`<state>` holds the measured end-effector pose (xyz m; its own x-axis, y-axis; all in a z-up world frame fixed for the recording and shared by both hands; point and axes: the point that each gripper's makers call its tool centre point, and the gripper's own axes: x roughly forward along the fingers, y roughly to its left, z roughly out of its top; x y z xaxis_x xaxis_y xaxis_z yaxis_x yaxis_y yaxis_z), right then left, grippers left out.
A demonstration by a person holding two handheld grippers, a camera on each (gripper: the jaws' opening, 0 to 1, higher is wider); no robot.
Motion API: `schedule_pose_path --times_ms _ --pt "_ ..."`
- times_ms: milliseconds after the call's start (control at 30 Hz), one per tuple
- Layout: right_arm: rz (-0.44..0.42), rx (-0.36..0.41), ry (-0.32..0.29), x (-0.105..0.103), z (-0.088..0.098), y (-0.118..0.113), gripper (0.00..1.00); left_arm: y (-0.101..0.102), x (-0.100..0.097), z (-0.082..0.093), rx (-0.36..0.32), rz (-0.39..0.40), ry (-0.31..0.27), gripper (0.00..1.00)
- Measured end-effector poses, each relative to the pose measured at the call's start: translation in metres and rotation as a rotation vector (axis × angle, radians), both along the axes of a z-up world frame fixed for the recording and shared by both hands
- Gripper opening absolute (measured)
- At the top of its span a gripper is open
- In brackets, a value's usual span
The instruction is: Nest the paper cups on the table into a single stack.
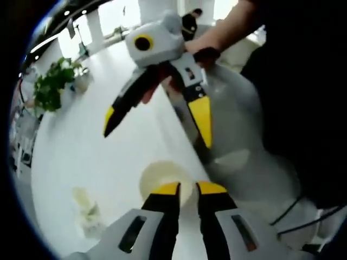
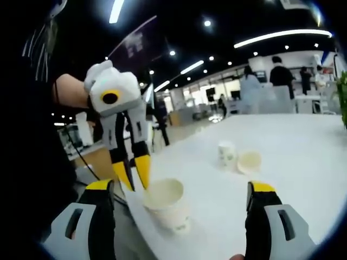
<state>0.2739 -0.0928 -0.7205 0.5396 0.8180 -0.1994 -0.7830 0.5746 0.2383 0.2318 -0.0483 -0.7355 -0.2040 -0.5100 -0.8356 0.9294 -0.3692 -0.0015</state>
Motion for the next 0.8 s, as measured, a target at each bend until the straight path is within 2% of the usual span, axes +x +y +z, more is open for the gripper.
schedule_pose_path --times_ms 67,300,467,700,800 --pt "-0.002 -0.001 0.003 0.000 -0.001 -0.001 1.00 -0.002 0.004 0.006 -0.041 0.051 0.017 0.10" --pt "-0.008 0.006 0.016 0.000 -0.002 -0.001 1.00 0.005 0.026 0.019 -0.111 0.187 0.029 0.14" --pt "-0.015 0.014 0.024 0.002 -0.002 -0.003 1.00 0.008 0.032 0.025 -0.144 0.241 0.025 0.17" --pt "-0.017 0.010 0.030 0.002 -0.003 -0.004 0.99 0.011 0.046 0.033 -0.217 0.358 0.029 0.29" --pt "-0.015 0.006 0.031 0.002 -0.004 -0.003 0.99 0.018 0.052 0.037 -0.252 0.414 0.027 0.31"
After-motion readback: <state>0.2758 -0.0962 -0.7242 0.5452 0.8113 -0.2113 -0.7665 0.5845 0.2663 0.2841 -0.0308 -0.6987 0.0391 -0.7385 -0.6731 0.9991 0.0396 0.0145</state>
